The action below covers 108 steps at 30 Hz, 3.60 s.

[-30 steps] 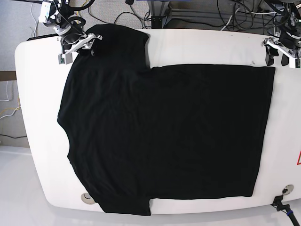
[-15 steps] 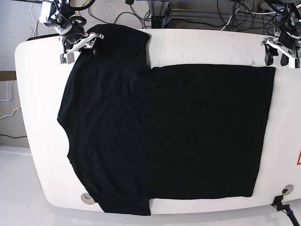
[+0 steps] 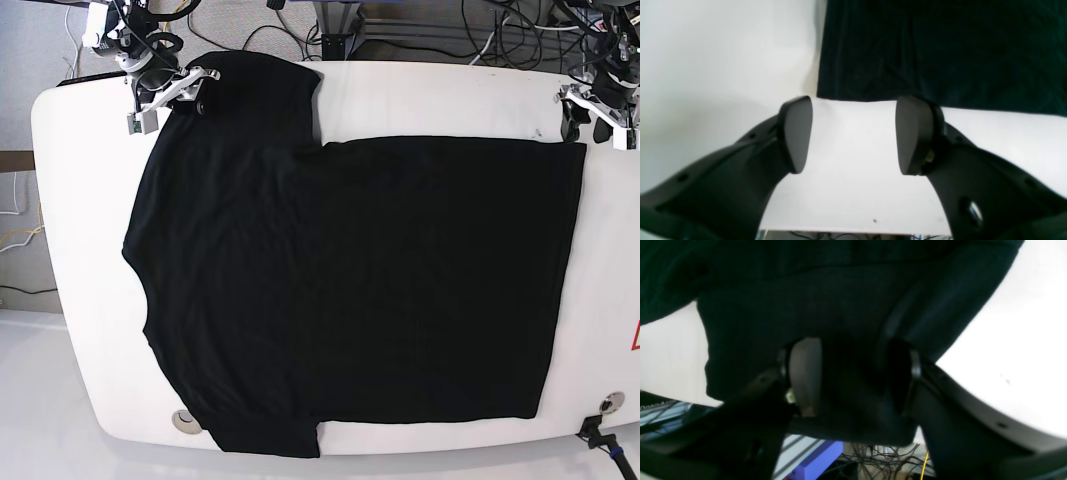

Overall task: Fold the T-shirt properly
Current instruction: 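Position both open grippers around the shirt edge fabric, then close both grippers on the shirt edge, then lift and pull the shirt edge toward the arms with both grippers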

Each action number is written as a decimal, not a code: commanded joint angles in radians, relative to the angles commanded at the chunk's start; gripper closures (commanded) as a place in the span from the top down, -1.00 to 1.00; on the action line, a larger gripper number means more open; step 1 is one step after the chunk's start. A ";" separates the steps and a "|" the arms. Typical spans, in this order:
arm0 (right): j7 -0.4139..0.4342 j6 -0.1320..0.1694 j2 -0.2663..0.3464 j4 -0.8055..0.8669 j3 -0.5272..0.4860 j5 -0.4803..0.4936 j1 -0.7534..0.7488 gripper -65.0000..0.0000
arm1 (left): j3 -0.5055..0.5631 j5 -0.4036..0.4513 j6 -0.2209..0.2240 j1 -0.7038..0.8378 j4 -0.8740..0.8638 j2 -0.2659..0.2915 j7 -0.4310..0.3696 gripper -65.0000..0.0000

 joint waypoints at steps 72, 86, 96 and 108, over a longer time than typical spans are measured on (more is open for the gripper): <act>-0.016 0.022 0.034 0.224 0.159 0.025 -0.198 -1.00 | 0.110 0.003 0.001 0.061 0.009 -0.038 -0.046 -1.00; -0.016 0.021 0.049 0.327 0.238 0.034 -0.273 -1.00 | 0.015 -0.048 -0.061 0.176 0.162 -0.043 0.017 -1.00; -0.015 0.022 0.069 0.379 0.303 0.037 -0.243 -1.00 | -0.056 -0.065 -0.066 0.211 0.281 -0.041 0.052 -1.00; -0.019 0.012 0.109 0.362 0.281 0.024 -0.002 -1.00 | -0.075 -0.069 -0.072 0.112 0.314 -0.046 0.100 -1.00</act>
